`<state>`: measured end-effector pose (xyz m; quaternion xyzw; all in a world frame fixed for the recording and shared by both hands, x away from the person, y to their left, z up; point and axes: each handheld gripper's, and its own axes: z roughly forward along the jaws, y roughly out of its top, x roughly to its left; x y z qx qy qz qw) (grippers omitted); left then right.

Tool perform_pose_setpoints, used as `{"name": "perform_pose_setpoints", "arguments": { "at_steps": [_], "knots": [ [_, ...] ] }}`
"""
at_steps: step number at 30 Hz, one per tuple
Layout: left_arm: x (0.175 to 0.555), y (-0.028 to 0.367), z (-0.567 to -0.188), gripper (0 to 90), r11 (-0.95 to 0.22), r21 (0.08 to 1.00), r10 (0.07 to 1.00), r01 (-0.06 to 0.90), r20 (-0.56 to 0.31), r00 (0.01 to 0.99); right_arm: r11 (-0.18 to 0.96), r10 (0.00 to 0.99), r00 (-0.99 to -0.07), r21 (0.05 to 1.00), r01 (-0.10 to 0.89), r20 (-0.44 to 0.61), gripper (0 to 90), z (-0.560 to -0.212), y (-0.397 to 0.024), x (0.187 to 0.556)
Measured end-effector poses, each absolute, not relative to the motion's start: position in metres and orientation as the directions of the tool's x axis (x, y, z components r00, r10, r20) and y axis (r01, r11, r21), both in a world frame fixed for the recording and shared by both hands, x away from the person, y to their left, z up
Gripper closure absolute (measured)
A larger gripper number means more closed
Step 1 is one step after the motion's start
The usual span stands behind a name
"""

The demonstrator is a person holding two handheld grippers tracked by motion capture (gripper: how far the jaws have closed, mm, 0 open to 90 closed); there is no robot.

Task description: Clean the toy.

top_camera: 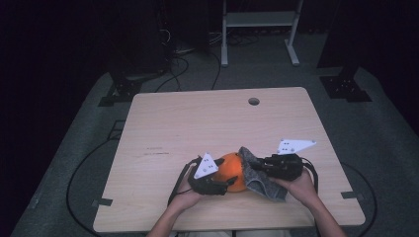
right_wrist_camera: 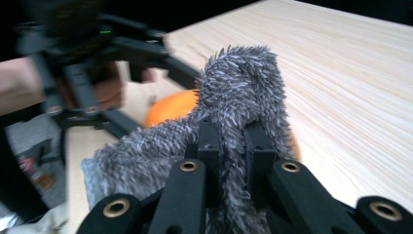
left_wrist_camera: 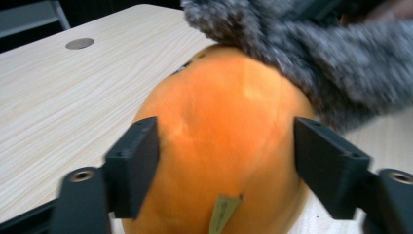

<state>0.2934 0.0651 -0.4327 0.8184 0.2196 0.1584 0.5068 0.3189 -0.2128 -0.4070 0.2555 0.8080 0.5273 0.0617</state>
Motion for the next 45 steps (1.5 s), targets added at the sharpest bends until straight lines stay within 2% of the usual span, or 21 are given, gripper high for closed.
{"name": "perform_pose_setpoints", "arguments": {
  "at_steps": [4, 8, 10, 12, 16, 19, 25, 28, 31, 32, 35, 37, 41, 45],
  "knots": [
    [0.288, 0.059, -0.432, 33.3, -0.415, 0.890, 0.524, 0.189, 0.064, 0.849, 0.301, 0.552, -0.815, 0.870, 0.390, 0.175, 80.6, -0.409, -0.225, 0.322],
    [0.284, 0.055, -0.433, 34.0, -0.442, 0.880, 0.493, 0.175, 0.075, 0.867, 0.242, 0.473, -0.853, 0.898, 0.366, 0.220, 80.5, -0.401, -0.222, 0.318],
    [0.282, 0.055, -0.431, 33.6, -0.453, 0.874, 0.472, 0.173, 0.071, 0.879, 0.285, 0.492, -0.850, 0.888, 0.361, 0.188, 80.5, -0.400, -0.217, 0.320],
    [0.282, 0.058, -0.429, 32.3, -0.456, 0.872, 0.441, 0.177, 0.049, 0.896, 0.300, 0.489, -0.846, 0.870, 0.390, 0.211, 80.5, -0.405, -0.216, 0.324],
    [0.286, 0.067, -0.420, 29.7, -0.390, 0.899, 0.373, 0.201, -0.045, 0.927, 0.321, 0.460, -0.857, 0.856, 0.406, 0.234, 80.5, -0.414, -0.220, 0.319],
    [0.292, 0.066, -0.414, 28.2, -0.376, 0.906, 0.373, 0.197, -0.047, 0.927, 0.343, 0.423, -0.877, 0.855, 0.389, 0.229, 80.5, -0.420, -0.224, 0.310],
    [0.311, 0.050, -0.411, 25.1, -0.457, 0.867, 0.350, 0.198, -0.029, 0.936, 0.361, 0.359, -0.903, 0.857, 0.367, 0.235, 80.4, -0.422, -0.227, 0.300],
    [0.317, 0.041, -0.415, 18.8, -0.522, 0.823, 0.324, 0.223, -0.050, 0.945, 0.306, 0.330, -0.896, 0.864, 0.399, 0.297, 80.2, -0.425, -0.237, 0.300],
    [0.318, 0.037, -0.421, 19.1, -0.534, 0.812, 0.342, 0.237, -0.049, 0.939, 0.258, 0.335, -0.884, 0.870, 0.420, 0.327, 80.2, -0.424, -0.249, 0.301],
    [0.317, 0.037, -0.423, 21.9, -0.538, 0.810, 0.345, 0.234, -0.042, 0.938, 0.249, 0.344, -0.881, 0.873, 0.420, 0.325, 80.1, -0.424, -0.253, 0.301],
    [0.311, 0.037, -0.425, 40.9, -0.548, 0.807, 0.366, 0.221, -0.007, 0.931, 0.216, 0.374, -0.869, 0.881, 0.422, 0.325, 80.1, -0.422, -0.266, 0.300],
    [0.308, 0.036, -0.423, 48.9, -0.548, 0.807, 0.388, 0.220, 0.012, 0.922, 0.187, 0.404, -0.857, 0.887, 0.421, 0.321, 79.7, -0.420, -0.276, 0.300],
    [0.305, 0.038, -0.414, 55.7, -0.507, 0.834, 0.415, 0.217, 0.016, 0.910, 0.228, 0.503, -0.826, 0.883, 0.411, 0.255, 79.0, -0.417, -0.291, 0.298],
    [0.306, 0.044, -0.410, 56.1, -0.490, 0.849, 0.453, 0.200, 0.052, 0.890, 0.278, 0.581, -0.787, 0.857, 0.434, 0.210, 75.7, -0.424, -0.300, 0.301]
  ]
}}
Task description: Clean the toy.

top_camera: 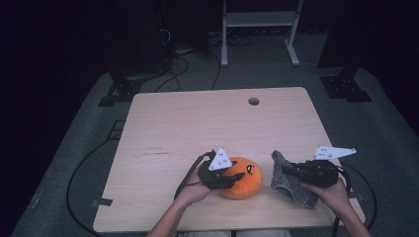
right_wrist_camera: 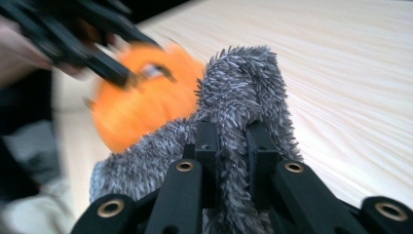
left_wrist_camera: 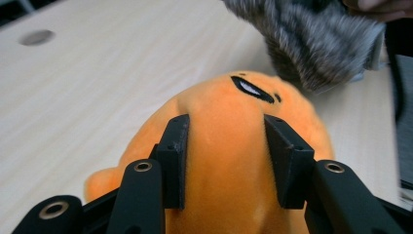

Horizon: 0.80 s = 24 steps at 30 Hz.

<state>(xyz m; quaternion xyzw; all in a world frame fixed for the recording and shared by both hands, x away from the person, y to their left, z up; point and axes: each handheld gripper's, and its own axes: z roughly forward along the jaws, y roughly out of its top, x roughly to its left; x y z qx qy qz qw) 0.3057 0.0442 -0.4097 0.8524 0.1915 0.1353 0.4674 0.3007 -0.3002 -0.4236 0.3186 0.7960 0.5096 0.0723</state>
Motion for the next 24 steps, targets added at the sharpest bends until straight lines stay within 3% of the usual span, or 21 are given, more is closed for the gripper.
{"name": "perform_pose_setpoints", "arguments": {
  "at_steps": [4, 9, 18, 22, 24],
  "knots": [
    [0.311, 0.048, -0.407, 56.2, -0.478, 0.854, 0.478, 0.204, 0.058, 0.876, 0.307, 0.636, -0.752, 0.837, 0.453, 0.173, 62.8, -0.435, -0.305, 0.306],
    [0.327, 0.055, -0.402, 56.1, -0.486, 0.851, 0.535, 0.198, 0.111, 0.837, 0.255, 0.691, -0.703, 0.853, 0.454, 0.167, 51.1, -0.440, -0.312, 0.313],
    [0.346, 0.057, -0.401, 53.1, -0.481, 0.849, 0.601, 0.218, 0.138, 0.788, 0.246, 0.672, -0.719, 0.862, 0.444, 0.179, 47.7, -0.439, -0.309, 0.313],
    [0.347, 0.057, -0.406, 47.9, -0.478, 0.847, 0.594, 0.232, 0.116, 0.796, 0.237, 0.658, -0.730, 0.870, 0.433, 0.184, 46.3, -0.438, -0.307, 0.312],
    [0.346, 0.057, -0.405, 41.2, -0.476, 0.847, 0.591, 0.236, 0.110, 0.799, 0.240, 0.651, -0.736, 0.870, 0.430, 0.185, 45.0, -0.438, -0.305, 0.311]
  ]
}}
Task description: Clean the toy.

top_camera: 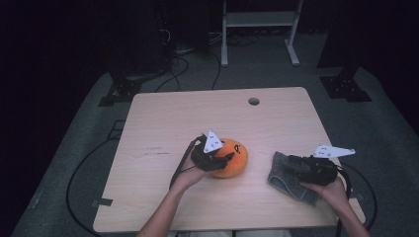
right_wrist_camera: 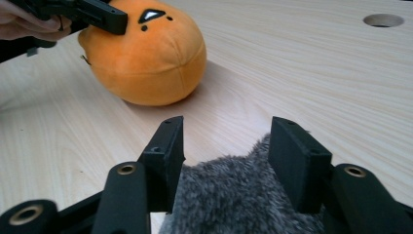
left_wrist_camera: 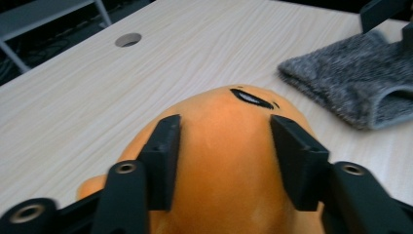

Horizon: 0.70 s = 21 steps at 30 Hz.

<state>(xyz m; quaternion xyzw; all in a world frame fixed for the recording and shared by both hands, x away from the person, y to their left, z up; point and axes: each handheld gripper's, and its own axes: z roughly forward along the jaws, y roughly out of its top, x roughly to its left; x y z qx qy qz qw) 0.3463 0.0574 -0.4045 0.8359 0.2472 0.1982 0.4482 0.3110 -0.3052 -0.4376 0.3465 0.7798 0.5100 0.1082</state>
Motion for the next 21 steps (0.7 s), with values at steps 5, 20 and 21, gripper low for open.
{"name": "perform_pose_setpoints", "arguments": {
  "at_steps": [5, 20, 21],
  "knots": [
    [0.342, 0.068, -0.394, 25.3, -0.413, 0.878, 0.606, 0.243, 0.065, 0.793, 0.226, 0.641, -0.743, 0.876, 0.425, 0.195, 44.8, -0.436, -0.304, 0.310],
    [0.324, 0.109, -0.395, 17.1, -0.386, 0.884, 0.633, 0.263, 0.047, 0.772, 0.216, 0.644, -0.736, 0.873, 0.438, 0.210, 42.5, -0.438, -0.302, 0.309],
    [0.323, 0.110, -0.396, 17.1, -0.385, 0.885, 0.635, 0.264, 0.046, 0.771, 0.215, 0.644, -0.736, 0.873, 0.438, 0.210, 42.2, -0.438, -0.302, 0.309]
  ]
}}
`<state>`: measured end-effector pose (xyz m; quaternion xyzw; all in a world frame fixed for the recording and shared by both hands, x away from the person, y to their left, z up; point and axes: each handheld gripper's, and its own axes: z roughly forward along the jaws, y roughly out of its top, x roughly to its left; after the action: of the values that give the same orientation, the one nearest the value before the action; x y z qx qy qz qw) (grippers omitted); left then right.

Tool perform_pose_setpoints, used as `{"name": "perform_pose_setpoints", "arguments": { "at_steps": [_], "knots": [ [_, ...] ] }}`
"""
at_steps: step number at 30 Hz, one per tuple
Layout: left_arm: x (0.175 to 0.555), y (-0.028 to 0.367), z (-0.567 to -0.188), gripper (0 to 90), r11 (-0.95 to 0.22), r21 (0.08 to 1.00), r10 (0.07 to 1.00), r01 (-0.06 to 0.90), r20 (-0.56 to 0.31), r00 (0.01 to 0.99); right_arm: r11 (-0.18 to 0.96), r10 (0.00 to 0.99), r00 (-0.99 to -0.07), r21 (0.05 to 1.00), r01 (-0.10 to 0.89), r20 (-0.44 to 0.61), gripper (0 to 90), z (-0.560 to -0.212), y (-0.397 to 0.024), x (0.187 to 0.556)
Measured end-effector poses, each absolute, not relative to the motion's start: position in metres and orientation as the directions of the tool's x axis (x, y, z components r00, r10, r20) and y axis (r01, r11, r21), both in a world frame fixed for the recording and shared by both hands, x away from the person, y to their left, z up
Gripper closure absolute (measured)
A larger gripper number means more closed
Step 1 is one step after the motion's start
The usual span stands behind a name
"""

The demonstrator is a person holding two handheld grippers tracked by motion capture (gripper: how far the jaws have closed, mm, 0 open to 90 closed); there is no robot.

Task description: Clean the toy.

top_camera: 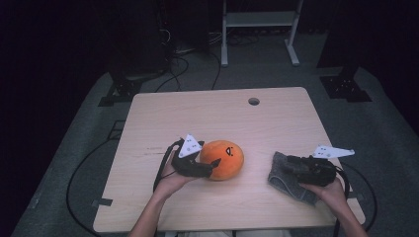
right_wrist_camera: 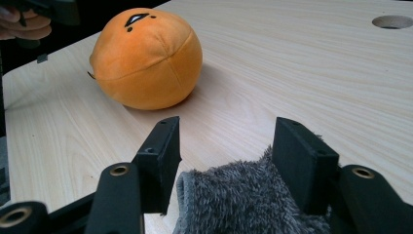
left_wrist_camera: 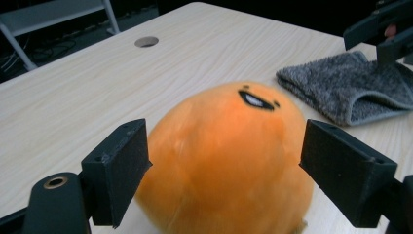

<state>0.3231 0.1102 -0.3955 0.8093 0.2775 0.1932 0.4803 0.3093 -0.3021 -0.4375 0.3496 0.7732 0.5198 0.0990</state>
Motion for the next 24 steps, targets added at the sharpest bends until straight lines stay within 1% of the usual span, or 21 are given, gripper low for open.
{"name": "perform_pose_setpoints", "arguments": {
  "at_steps": [4, 9, 18, 24],
  "knots": [
    [0.318, 0.121, -0.396, 17.0, -0.366, 0.891, 0.641, 0.267, 0.034, 0.767, 0.224, 0.645, -0.738, 0.874, 0.432, 0.199, 41.2, -0.437, -0.300, 0.308],
    [0.311, 0.130, -0.397, 16.4, -0.375, 0.889, 0.647, 0.263, 0.048, 0.761, 0.220, 0.648, -0.735, 0.874, 0.433, 0.201, 40.7, -0.437, -0.302, 0.306],
    [0.301, 0.141, -0.403, 15.9, -0.375, 0.887, 0.647, 0.268, 0.044, 0.762, 0.219, 0.656, -0.728, 0.872, 0.438, 0.201, 39.6, -0.437, -0.303, 0.304],
    [0.296, 0.153, -0.410, 15.0, -0.368, 0.887, 0.665, 0.278, 0.042, 0.746, 0.212, 0.659, -0.723, 0.872, 0.441, 0.205, 38.7, -0.437, -0.304, 0.304]
  ]
}}
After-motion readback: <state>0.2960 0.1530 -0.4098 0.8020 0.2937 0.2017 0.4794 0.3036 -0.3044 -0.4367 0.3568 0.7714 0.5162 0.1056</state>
